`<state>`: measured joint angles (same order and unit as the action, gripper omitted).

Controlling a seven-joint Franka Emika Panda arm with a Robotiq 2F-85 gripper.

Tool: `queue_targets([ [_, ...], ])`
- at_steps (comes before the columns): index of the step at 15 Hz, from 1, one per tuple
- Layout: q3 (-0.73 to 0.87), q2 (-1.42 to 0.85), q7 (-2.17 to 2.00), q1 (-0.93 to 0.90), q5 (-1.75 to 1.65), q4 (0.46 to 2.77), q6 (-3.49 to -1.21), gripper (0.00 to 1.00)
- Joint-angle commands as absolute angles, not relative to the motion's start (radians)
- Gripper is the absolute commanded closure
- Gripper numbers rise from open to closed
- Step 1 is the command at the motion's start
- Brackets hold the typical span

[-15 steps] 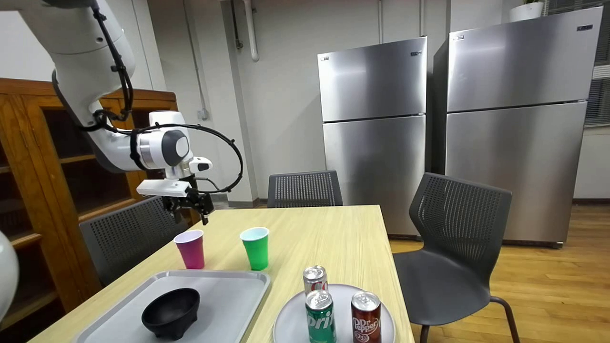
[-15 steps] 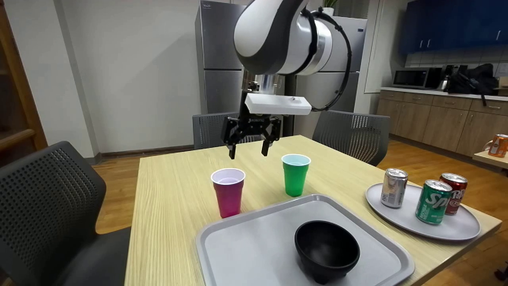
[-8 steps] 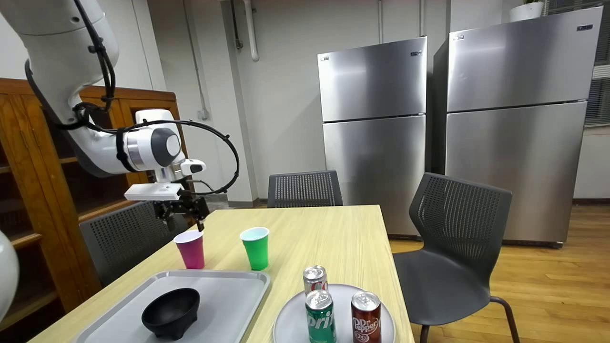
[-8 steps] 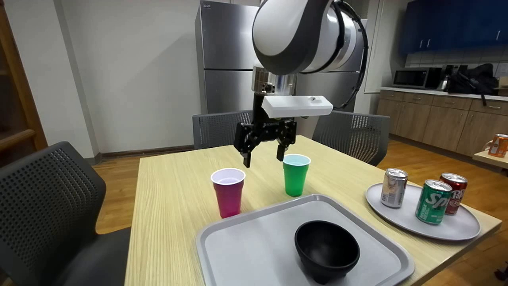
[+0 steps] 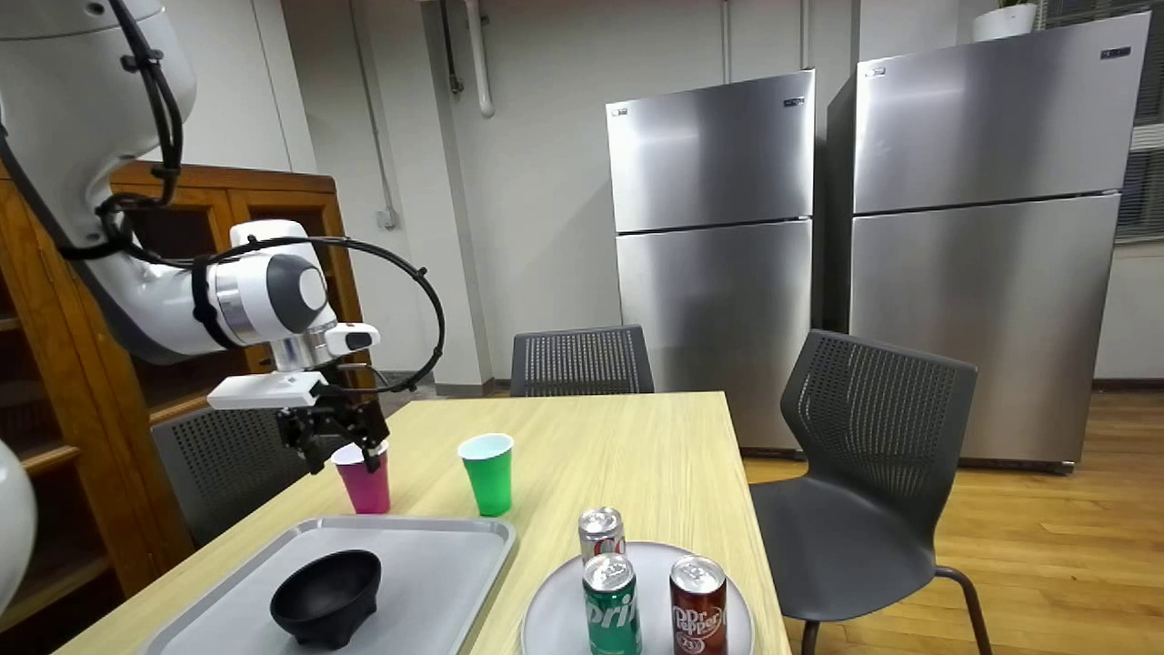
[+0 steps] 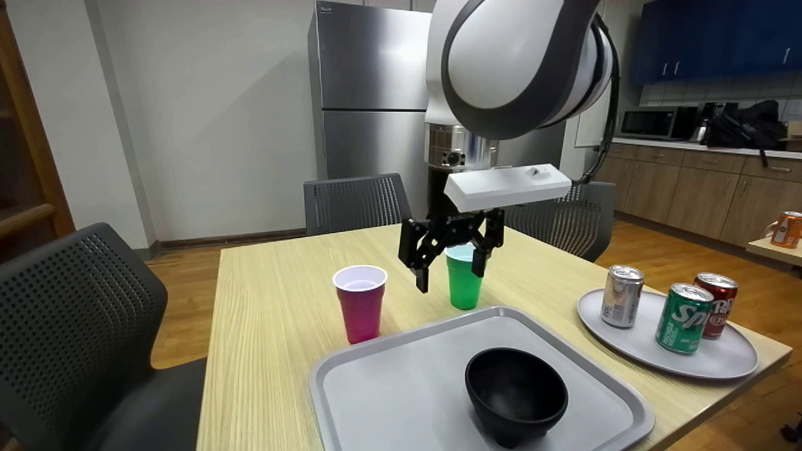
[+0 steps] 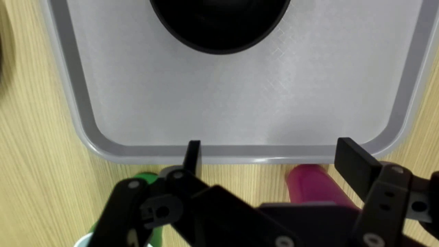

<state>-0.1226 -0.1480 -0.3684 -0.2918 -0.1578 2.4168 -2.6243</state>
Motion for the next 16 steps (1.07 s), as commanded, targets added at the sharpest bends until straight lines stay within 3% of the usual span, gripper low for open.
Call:
queue_targets([
  [1, -0.136, -0.089, -0.469, -0.303, -0.191, 2.485, -2.595, 0.0],
  [16, -0.183, -0.198, -0.63, -0.313, -0.03, 2.493, -2.527, 0.0],
])
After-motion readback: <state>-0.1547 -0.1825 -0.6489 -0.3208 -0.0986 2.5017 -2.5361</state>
